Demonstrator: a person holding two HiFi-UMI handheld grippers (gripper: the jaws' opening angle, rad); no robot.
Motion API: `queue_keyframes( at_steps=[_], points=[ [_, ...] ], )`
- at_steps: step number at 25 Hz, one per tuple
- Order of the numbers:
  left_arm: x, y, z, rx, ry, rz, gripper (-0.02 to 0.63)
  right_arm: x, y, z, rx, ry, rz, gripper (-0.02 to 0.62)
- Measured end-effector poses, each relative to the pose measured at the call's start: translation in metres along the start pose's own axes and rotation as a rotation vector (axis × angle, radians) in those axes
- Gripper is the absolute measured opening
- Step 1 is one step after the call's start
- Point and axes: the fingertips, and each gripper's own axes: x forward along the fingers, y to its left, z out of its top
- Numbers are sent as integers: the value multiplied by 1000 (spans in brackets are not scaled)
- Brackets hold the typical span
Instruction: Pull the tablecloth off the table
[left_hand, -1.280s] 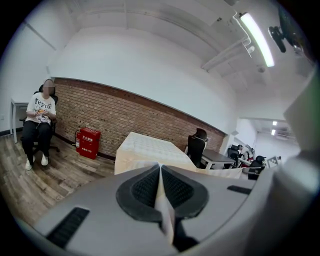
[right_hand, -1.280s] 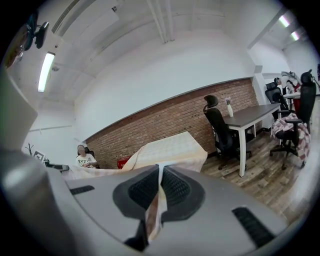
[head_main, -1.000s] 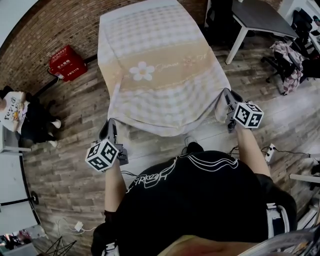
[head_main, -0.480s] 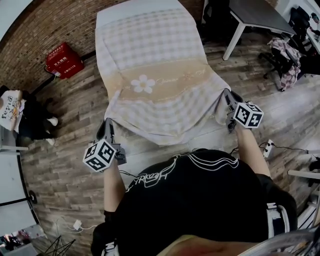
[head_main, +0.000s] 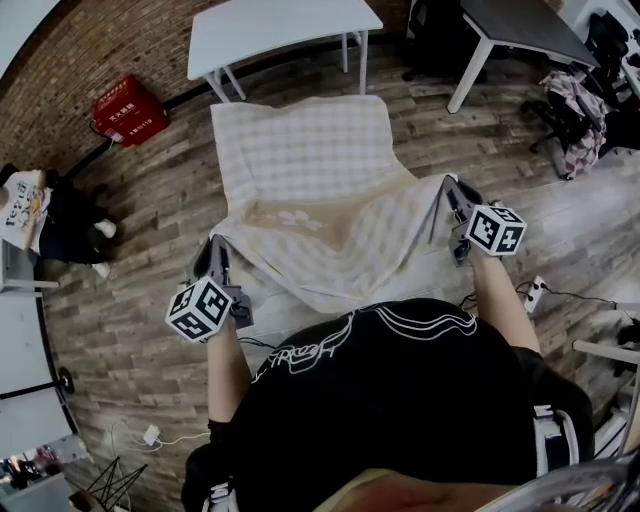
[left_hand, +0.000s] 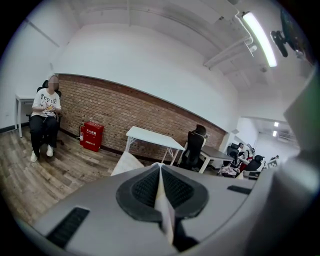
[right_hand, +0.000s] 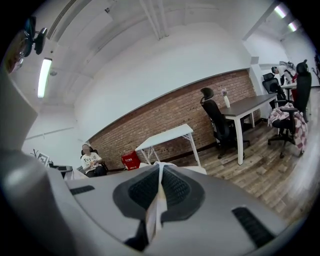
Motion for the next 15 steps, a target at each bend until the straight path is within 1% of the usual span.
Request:
queue_keyframes(
  at_steps=[8, 15],
  points=[
    [-14, -35, -28, -25, 65, 22, 8, -31, -21, -2, 29, 21, 51, -3],
    [-35, -55, -30, -17, 54, 45, 8, -51, -30, -7, 44, 33, 79, -3]
  ],
)
